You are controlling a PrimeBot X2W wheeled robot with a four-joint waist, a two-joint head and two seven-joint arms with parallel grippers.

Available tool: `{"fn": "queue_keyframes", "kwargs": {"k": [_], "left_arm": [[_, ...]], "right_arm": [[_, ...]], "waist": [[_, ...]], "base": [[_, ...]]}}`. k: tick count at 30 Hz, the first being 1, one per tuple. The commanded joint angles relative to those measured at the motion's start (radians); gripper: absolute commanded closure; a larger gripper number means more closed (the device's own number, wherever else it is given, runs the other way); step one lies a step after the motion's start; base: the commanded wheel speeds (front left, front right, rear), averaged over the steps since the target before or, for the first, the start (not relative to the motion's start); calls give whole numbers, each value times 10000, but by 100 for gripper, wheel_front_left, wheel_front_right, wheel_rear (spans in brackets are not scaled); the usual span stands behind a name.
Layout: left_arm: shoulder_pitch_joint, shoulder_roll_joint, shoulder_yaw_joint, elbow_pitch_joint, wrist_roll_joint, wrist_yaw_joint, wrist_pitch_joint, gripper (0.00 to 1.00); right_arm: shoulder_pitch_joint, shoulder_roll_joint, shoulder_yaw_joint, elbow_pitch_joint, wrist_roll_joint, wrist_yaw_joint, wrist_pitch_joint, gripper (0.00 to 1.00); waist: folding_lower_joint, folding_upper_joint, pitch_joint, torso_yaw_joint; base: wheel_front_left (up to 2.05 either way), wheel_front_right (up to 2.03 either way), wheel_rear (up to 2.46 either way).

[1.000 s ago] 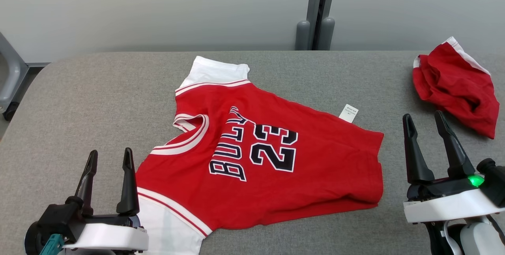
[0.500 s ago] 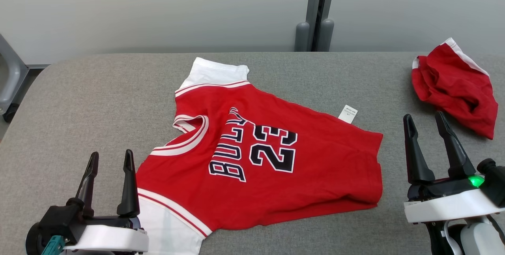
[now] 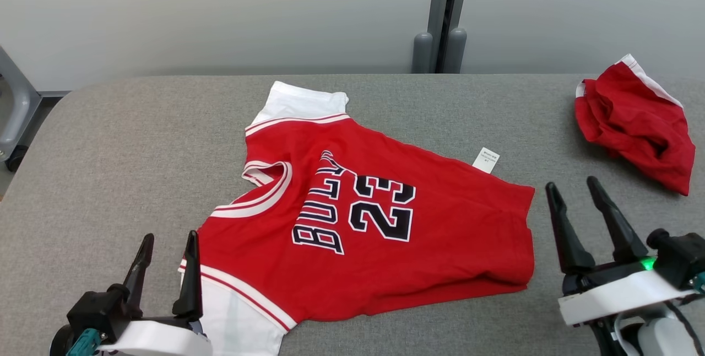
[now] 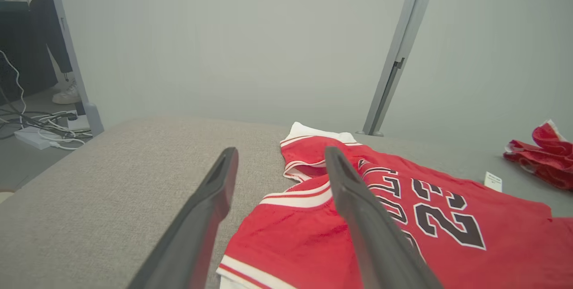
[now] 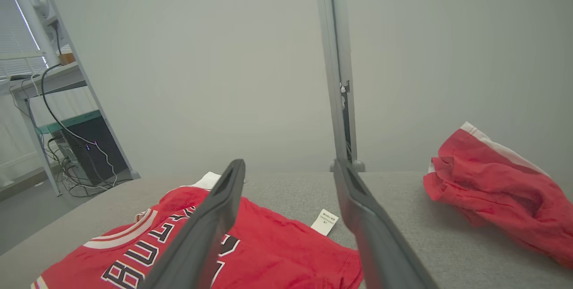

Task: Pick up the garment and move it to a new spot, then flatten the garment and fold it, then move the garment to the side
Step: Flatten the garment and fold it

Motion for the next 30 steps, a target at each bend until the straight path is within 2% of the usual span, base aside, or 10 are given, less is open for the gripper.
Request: {"fn": "queue_keyframes", "kwargs": {"k": [1, 6, 10, 19, 25, 30], "left_arm": [[89, 167, -9, 99, -35, -33, 232, 0], [191, 289, 3, 153, -170, 72, 1000, 0], [297, 466, -45, 174, -322, 54, 1681, 0], [749, 771, -218, -217, -398, 179, 2998, 0], [827, 924, -307, -593, -389, 209, 3448, 0], [907, 955, -440, -659, -445, 267, 3852, 0]], "right_arm": [[-88, -307, 68, 82, 226, 3, 135, 0], [-105, -812, 101, 325, 742, 4, 896, 0], [191, -1026, -11, 491, 1093, 4, 1986, 0], [736, -950, 123, 717, 1990, 4, 4638, 0], [635, -825, 473, 1419, 2357, 4, 5251, 0], [342, -920, 845, 2099, 2455, 4, 5325, 0]], "waist": [[0, 0, 20, -8], [0, 0, 92, -7], [0, 0, 113, 20], [0, 0, 102, 76], [0, 0, 160, 218], [0, 0, 204, 334]], "base": [[0, 0, 0], [0, 0, 0], [0, 0, 0], [0, 0, 0], [0, 0, 0], [0, 0, 0]]}}
